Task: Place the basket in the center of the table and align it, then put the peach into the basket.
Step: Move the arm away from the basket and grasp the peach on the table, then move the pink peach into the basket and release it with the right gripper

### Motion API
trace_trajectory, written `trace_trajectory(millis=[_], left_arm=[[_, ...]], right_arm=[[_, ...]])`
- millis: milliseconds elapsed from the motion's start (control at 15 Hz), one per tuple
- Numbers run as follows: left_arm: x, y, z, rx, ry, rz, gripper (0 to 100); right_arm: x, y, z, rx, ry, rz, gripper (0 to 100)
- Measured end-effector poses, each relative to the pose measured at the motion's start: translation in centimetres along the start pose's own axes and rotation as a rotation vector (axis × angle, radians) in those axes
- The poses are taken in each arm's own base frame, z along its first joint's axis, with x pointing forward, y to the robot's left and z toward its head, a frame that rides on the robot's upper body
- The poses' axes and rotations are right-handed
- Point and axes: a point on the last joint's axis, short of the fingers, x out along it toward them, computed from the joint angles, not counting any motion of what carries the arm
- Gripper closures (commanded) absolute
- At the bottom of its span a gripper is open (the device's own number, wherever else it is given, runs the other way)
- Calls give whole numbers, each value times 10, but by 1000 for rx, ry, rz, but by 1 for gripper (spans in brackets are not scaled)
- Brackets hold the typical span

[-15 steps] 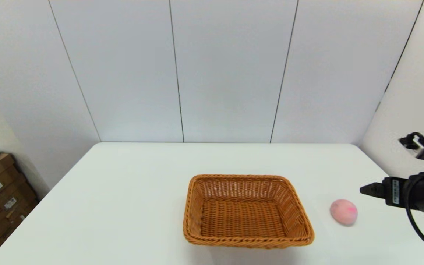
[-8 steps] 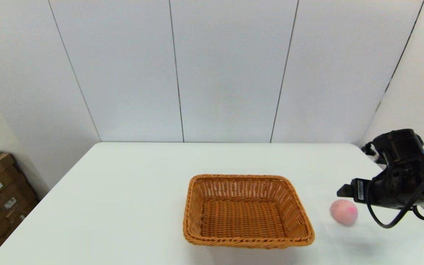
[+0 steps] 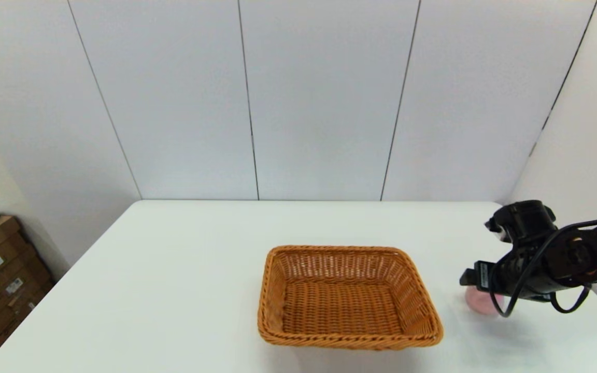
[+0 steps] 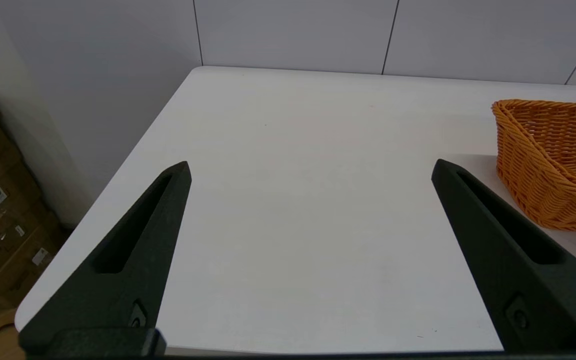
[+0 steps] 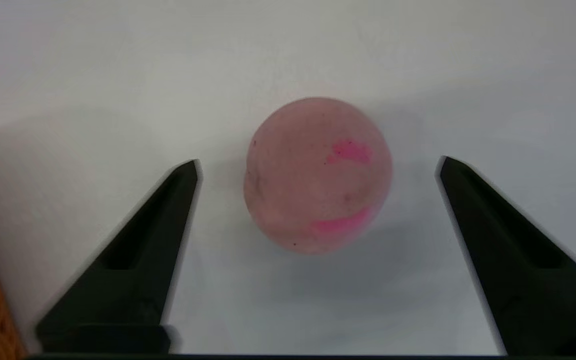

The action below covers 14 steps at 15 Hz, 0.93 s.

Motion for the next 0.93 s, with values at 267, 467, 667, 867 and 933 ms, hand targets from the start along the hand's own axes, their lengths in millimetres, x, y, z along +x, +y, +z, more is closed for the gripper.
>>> trace_trajectory(millis=[267, 467, 667, 867, 933], left_arm=[[0, 0, 0, 1, 0, 1, 0], [0, 0, 0, 1, 0, 1, 0], [0, 0, 0, 1, 0, 2, 0], [0, 0, 0, 1, 0, 2, 0], [0, 0, 0, 1, 0, 2, 0]], right_arm=[[15, -2, -3, 9, 43, -19, 100], [17, -2, -4, 13, 50, -20, 100], [11, -3, -2, 30, 34, -15, 100], [-12, -3, 6, 44, -32, 14, 100], [-23, -3, 9, 48, -67, 29, 100]])
